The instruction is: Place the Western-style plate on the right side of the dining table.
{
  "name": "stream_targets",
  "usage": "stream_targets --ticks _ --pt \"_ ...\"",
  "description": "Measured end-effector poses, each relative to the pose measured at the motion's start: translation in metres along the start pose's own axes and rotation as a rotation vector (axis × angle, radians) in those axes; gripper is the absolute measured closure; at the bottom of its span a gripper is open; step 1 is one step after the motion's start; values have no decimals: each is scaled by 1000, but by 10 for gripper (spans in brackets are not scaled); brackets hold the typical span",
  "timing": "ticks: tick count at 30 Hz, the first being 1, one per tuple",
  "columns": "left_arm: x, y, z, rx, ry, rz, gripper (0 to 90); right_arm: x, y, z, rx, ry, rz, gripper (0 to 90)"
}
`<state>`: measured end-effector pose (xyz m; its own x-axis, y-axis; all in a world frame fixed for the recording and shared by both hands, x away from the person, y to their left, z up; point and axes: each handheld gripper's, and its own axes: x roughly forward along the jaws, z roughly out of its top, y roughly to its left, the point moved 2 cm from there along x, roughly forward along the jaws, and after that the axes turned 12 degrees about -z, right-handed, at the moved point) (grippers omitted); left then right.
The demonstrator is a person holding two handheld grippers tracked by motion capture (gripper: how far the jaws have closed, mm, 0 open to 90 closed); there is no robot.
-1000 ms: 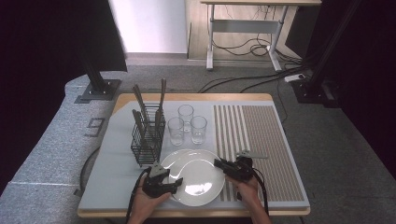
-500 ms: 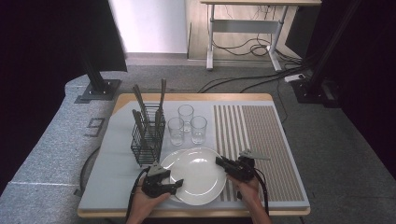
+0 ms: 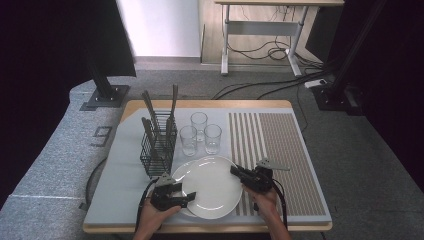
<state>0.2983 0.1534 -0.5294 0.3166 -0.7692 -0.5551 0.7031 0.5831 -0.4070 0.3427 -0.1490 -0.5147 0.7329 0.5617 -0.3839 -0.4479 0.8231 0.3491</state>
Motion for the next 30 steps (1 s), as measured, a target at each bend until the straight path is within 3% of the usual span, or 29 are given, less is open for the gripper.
stream_targets --ticks 22,28,30 --pt "1 1 1 -23 -8 -35 311 -1 0 5 -32 -42 5 799" --pt "2 0 0 -22 -18 -19 358 -2 2 7 -49 -62 7 800" --pt "2 2 0 -46 -36 -23 406 -3 2 7 -50 -61 6 800"
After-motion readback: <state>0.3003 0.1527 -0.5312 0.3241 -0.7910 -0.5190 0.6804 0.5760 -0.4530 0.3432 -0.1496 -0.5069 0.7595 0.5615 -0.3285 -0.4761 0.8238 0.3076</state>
